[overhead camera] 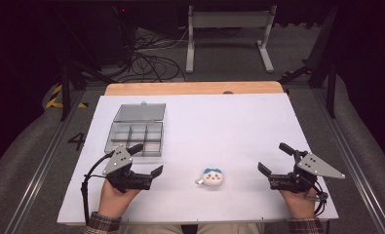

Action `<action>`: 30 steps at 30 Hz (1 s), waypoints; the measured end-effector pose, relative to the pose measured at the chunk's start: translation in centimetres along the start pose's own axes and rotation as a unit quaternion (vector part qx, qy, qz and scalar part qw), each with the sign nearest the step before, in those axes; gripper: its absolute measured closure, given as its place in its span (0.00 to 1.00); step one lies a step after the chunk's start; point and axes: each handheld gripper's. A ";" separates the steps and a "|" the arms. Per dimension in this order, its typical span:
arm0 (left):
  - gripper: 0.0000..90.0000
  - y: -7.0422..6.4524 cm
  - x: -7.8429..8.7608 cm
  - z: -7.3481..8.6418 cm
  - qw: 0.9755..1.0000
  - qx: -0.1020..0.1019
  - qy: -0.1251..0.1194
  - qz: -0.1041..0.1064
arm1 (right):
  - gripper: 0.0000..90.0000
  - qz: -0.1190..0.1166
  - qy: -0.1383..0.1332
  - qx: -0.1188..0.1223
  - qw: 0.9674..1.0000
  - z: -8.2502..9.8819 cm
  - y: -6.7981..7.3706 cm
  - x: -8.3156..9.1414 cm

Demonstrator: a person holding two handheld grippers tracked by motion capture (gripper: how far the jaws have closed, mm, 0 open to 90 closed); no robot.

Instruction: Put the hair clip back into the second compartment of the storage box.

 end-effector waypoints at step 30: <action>0.05 -3.1 -5.5 -1.1 0.996 -0.024 0.072 0.055 | 0.00 -0.001 0.013 0.004 1.000 0.0 0.0 -0.3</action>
Point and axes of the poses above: each handheld gripper's, and its own axes: x roughly backward along the jaws, z roughly out of its underside, y roughly to its left, and after that the axes turned 7 degrees about y, right-handed
